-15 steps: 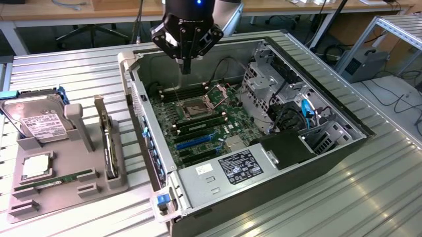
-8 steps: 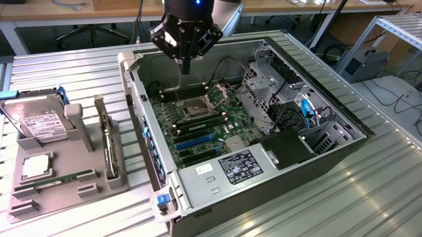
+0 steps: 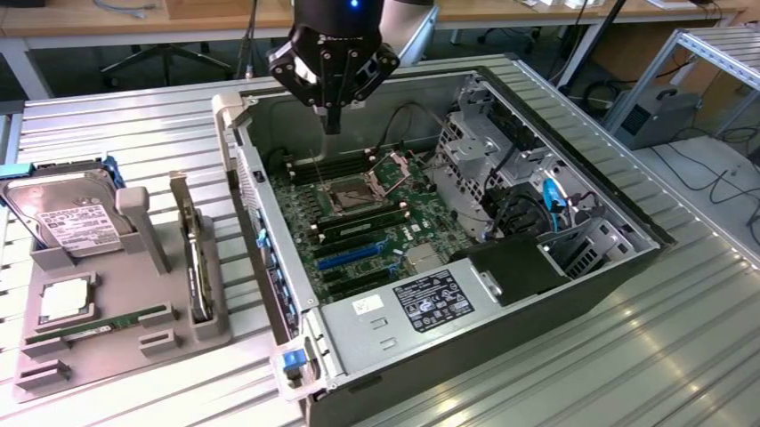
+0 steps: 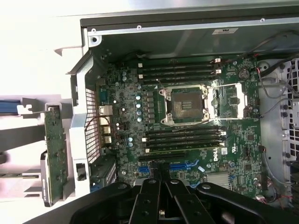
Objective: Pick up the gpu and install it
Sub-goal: 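Reach for the gpu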
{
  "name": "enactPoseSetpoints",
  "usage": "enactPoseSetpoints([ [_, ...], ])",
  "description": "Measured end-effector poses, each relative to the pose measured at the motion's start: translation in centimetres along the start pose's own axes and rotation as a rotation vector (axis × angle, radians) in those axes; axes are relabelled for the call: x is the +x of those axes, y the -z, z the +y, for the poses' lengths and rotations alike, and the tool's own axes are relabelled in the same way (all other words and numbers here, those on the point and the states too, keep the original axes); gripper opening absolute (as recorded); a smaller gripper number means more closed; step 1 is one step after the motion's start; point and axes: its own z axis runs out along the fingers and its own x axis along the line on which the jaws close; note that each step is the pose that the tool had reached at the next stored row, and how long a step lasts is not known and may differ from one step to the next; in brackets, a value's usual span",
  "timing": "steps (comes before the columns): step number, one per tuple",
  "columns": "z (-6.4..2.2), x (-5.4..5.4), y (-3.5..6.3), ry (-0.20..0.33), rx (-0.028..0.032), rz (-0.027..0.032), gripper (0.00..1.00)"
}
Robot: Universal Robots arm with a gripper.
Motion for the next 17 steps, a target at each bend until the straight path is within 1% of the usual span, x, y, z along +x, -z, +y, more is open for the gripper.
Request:
enactPoseSetpoints([
  [17,-0.03,0.45,0.01,0.0,0.0001,0.0,0.11],
])
